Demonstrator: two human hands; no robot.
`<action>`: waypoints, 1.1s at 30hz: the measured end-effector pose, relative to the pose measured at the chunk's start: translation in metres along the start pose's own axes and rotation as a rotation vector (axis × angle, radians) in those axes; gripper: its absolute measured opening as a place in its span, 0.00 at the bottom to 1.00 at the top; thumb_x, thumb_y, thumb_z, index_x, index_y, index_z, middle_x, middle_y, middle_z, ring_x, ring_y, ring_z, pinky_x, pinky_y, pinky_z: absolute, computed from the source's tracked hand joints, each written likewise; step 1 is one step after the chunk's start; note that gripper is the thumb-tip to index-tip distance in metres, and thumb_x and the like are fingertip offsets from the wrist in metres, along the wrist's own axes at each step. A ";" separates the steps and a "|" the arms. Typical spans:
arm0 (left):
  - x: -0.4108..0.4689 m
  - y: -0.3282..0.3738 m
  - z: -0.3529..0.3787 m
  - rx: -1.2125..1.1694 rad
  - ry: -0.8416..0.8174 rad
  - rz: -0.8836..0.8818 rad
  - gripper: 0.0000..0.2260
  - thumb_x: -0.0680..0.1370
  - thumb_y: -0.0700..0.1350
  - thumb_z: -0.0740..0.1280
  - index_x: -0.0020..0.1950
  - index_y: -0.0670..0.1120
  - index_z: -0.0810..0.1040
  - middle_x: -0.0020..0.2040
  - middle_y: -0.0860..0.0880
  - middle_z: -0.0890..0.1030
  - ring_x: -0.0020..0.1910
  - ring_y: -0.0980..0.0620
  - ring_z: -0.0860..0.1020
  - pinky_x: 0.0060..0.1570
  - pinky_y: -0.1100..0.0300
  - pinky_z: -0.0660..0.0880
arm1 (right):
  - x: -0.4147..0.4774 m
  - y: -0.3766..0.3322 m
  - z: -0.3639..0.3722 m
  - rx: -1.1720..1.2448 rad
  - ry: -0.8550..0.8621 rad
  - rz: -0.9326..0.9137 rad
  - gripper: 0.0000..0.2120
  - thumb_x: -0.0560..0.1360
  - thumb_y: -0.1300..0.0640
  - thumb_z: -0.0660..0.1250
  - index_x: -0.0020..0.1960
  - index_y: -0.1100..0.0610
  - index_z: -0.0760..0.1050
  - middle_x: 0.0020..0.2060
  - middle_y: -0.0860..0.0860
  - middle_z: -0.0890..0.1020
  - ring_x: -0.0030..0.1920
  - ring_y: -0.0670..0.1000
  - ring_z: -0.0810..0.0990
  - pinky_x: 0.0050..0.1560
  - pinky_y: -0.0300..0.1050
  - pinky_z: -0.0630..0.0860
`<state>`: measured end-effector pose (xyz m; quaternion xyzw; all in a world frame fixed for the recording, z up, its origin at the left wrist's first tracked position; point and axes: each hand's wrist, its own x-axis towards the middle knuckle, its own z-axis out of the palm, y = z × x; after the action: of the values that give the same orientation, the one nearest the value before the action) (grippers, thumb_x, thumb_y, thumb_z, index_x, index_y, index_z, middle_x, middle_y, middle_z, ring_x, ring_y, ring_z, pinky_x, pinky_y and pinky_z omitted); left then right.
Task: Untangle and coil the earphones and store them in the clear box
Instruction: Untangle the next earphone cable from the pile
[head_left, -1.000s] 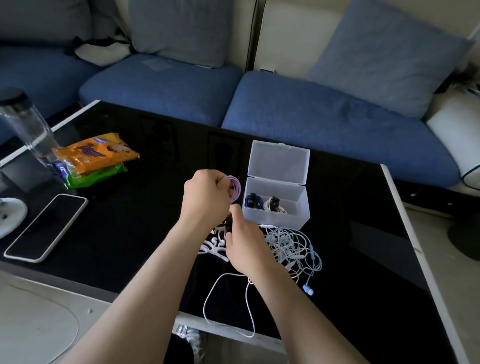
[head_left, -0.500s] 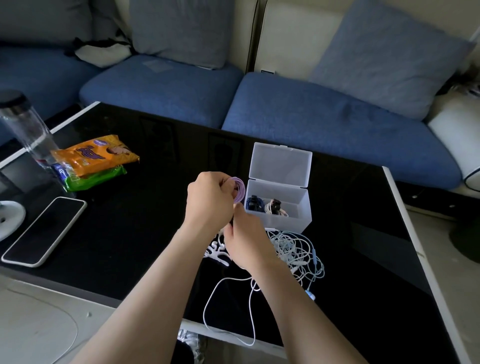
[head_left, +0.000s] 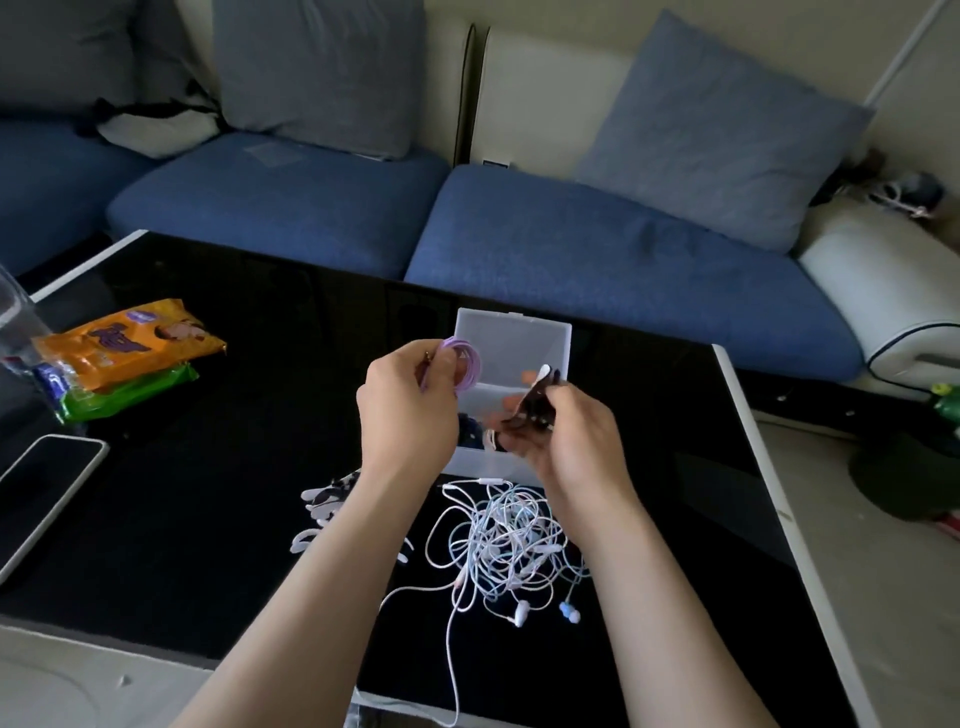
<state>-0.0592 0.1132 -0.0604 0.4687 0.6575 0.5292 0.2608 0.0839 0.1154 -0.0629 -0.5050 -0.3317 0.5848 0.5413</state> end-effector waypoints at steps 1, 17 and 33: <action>-0.001 0.001 0.005 -0.016 -0.030 -0.007 0.10 0.84 0.51 0.65 0.46 0.58 0.84 0.41 0.53 0.86 0.43 0.48 0.85 0.49 0.43 0.83 | 0.000 -0.004 -0.006 -0.022 0.008 -0.044 0.09 0.87 0.57 0.61 0.62 0.56 0.78 0.41 0.57 0.87 0.36 0.55 0.84 0.39 0.46 0.81; -0.016 0.021 0.061 -0.047 -0.160 -0.001 0.11 0.83 0.52 0.66 0.46 0.52 0.86 0.36 0.48 0.86 0.40 0.40 0.85 0.45 0.39 0.84 | -0.008 -0.032 -0.049 -0.253 -0.034 -0.170 0.18 0.78 0.68 0.66 0.63 0.50 0.76 0.52 0.55 0.86 0.42 0.52 0.84 0.43 0.41 0.80; -0.018 0.023 0.071 -0.010 -0.142 0.048 0.10 0.83 0.51 0.66 0.49 0.55 0.87 0.37 0.56 0.87 0.40 0.50 0.86 0.48 0.45 0.84 | 0.003 -0.029 -0.059 -0.597 0.021 -0.379 0.19 0.72 0.58 0.67 0.61 0.46 0.85 0.45 0.47 0.89 0.42 0.56 0.89 0.50 0.60 0.86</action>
<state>0.0159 0.1289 -0.0630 0.5194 0.6234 0.5038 0.2964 0.1492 0.1143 -0.0528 -0.5765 -0.5702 0.3458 0.4722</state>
